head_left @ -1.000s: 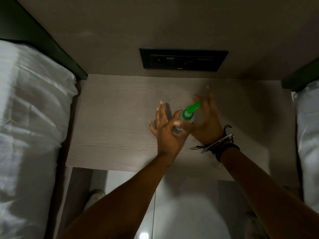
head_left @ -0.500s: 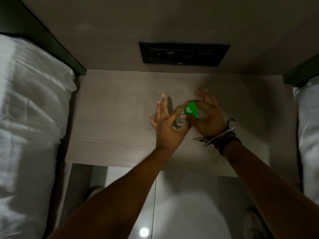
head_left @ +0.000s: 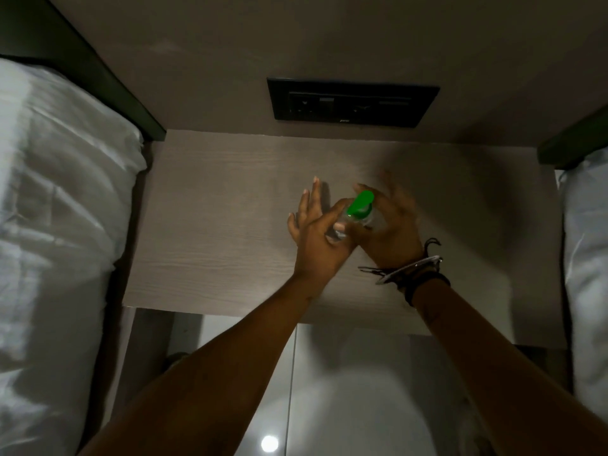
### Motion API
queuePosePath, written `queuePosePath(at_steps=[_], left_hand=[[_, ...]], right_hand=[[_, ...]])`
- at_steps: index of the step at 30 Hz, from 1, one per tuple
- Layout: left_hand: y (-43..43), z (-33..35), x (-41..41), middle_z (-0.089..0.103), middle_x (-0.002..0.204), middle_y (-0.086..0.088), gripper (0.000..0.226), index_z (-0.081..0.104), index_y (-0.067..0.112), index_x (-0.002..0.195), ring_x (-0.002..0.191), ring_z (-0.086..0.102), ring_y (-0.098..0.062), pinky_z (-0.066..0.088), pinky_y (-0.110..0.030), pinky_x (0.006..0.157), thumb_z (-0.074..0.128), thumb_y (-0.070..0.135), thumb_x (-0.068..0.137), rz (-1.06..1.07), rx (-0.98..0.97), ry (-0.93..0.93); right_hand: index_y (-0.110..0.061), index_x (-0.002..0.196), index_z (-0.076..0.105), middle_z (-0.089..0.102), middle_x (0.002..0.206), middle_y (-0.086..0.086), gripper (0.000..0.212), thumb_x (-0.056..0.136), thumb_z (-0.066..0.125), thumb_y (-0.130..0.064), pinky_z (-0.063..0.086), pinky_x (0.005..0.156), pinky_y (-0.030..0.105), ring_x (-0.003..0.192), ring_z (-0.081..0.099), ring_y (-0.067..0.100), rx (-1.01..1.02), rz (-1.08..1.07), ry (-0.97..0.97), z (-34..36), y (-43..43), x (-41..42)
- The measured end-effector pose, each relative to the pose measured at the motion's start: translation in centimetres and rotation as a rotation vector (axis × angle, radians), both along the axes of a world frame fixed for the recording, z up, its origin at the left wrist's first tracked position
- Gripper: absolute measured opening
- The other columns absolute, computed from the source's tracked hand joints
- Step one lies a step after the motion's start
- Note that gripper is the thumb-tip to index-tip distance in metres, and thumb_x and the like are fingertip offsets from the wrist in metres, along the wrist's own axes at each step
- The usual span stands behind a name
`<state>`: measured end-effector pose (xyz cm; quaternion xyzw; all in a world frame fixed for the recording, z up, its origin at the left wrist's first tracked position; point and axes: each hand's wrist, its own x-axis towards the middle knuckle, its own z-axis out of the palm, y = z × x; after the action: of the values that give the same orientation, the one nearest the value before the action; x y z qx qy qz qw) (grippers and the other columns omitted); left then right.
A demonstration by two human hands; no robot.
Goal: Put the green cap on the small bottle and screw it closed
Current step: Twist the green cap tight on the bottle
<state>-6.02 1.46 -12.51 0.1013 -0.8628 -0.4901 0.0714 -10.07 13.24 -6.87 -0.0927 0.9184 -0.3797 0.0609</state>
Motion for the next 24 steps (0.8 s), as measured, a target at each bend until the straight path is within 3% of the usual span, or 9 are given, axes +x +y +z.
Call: queuePosePath(at_steps=[2, 5, 8, 11, 14, 17, 19, 24], left_hand=[[-0.3, -0.3, -0.2, 0.013, 0.161, 0.0, 0.046, 0.062, 0.038, 0.113, 0.148, 0.003, -0.02, -0.004, -0.05, 0.114, 0.064, 0.057, 0.071, -0.035, -0.02, 0.002], [-0.4, -0.4, -0.5, 0.016, 0.16, -0.001, 0.045, 0.059, 0.042, 0.11, 0.148, 0.007, -0.022, 0.0, -0.058, 0.114, 0.069, 0.055, 0.068, -0.038, -0.011, 0.028], [-0.3, -0.3, -0.5, 0.018, 0.159, 0.0, 0.04, 0.059, 0.045, 0.104, 0.148, 0.009, -0.024, 0.001, -0.061, 0.113, 0.07, 0.052, 0.066, -0.023, 0.01, 0.044], [-0.5, -0.2, -0.4, 0.015, 0.158, 0.007, 0.036, 0.059, 0.049, 0.101, 0.148, 0.007, -0.023, -0.001, -0.055, 0.115, 0.064, 0.058, 0.066, -0.054, 0.012, 0.024], [-1.0, 0.2, -0.9, 0.014, 0.16, 0.003, 0.05, 0.057, 0.046, 0.114, 0.148, 0.005, -0.023, -0.002, -0.05, 0.114, 0.063, 0.059, 0.067, -0.085, 0.026, -0.026], [-1.3, 0.6, -1.4, 0.013, 0.161, -0.001, 0.06, 0.04, 0.065, 0.118, 0.148, 0.004, -0.025, -0.001, -0.051, 0.113, 0.07, 0.052, 0.068, -0.147, 0.024, -0.061], [-1.5, 0.8, -1.6, 0.012, 0.161, 0.0, 0.064, 0.034, 0.069, 0.117, 0.147, 0.004, -0.026, 0.0, -0.055, 0.114, 0.07, 0.052, 0.067, -0.18, 0.017, -0.068], [-2.3, 1.1, -2.3, 0.01, 0.161, -0.001, 0.065, 0.045, 0.046, 0.125, 0.147, 0.002, -0.026, 0.0, -0.056, 0.114, 0.071, 0.052, 0.067, -0.227, -0.005, -0.122]], right_hand=[[-0.021, 0.12, 0.06, 0.033, 0.153, 0.009, 0.046, 0.076, 0.074, -0.022, 0.023, 0.116, 0.058, 0.142, 0.024, 0.031, -0.05, 0.046, -0.016, 0.1, 0.3, -0.2], [-0.017, 0.1, 0.069, 0.046, 0.145, 0.006, 0.028, 0.074, 0.076, -0.023, 0.024, 0.115, 0.058, 0.142, 0.025, 0.03, -0.052, -0.021, 0.04, 0.6, 0.1, -0.5], [-0.013, 0.083, 0.067, 0.061, 0.121, 0.009, 0.035, 0.061, 0.084, -0.034, 0.037, 0.103, 0.056, 0.125, 0.046, 0.031, -0.006, -0.198, 0.091, 1.1, -1.0, -0.3], [-0.012, 0.083, 0.055, 0.054, 0.105, 0.012, 0.055, 0.052, 0.082, -0.049, 0.046, 0.087, 0.054, 0.1, 0.049, 0.029, 0.055, -0.262, 0.081, 1.2, -1.4, 0.0], [-0.019, 0.116, 0.052, 0.043, 0.133, 0.005, 0.065, 0.061, 0.081, -0.04, 0.038, 0.105, 0.052, 0.122, 0.04, 0.025, -0.078, -0.095, -0.009, 0.8, -0.4, -0.1], [-0.02, 0.117, 0.06, 0.031, 0.153, 0.008, 0.042, 0.077, 0.074, -0.023, 0.02, 0.117, 0.057, 0.143, 0.021, 0.031, -0.062, 0.053, -0.036, 0.4, 0.7, -0.8], [-0.017, 0.11, 0.066, 0.038, 0.15, 0.008, 0.037, 0.075, 0.076, -0.021, 0.02, 0.117, 0.056, 0.143, 0.021, 0.032, -0.057, 0.058, -0.008, 0.4, 0.9, -1.2], [-0.017, 0.096, 0.071, 0.057, 0.131, 0.004, 0.036, 0.063, 0.084, -0.025, 0.03, 0.11, 0.058, 0.137, 0.034, 0.028, -0.105, -0.079, 0.052, 0.6, 0.2, -0.9]])
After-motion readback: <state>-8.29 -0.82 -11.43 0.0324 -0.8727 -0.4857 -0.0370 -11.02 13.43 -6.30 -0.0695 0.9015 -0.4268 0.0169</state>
